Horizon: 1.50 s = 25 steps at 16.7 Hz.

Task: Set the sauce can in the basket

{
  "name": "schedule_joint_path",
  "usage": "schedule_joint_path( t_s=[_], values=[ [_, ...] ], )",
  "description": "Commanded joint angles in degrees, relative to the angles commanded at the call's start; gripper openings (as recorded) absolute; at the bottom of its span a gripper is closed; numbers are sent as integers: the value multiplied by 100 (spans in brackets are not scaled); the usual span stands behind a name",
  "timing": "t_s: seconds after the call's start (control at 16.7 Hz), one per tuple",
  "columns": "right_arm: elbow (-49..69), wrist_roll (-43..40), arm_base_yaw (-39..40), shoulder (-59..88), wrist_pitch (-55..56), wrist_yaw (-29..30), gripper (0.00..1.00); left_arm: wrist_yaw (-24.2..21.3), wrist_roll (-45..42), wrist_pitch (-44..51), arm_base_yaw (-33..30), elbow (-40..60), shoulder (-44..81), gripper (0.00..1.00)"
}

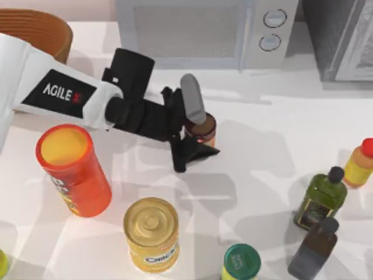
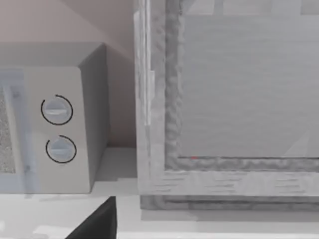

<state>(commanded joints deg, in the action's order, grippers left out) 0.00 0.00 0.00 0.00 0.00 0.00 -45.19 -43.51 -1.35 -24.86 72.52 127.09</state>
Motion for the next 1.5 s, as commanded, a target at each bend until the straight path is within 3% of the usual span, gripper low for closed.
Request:
schedule_joint_path(
  t_s=[0.72, 1.08, 1.5],
  values=[
    [0, 0, 0, 0, 0, 0, 100, 134, 128, 168, 23, 4, -92, 0],
    [0, 0, 0, 0, 0, 0, 100, 1383, 1306, 1148, 653, 340, -1142, 0],
    [0, 0, 0, 0, 0, 0, 100, 3232, 3155, 2212, 2462, 1150, -2746, 0]
  ],
)
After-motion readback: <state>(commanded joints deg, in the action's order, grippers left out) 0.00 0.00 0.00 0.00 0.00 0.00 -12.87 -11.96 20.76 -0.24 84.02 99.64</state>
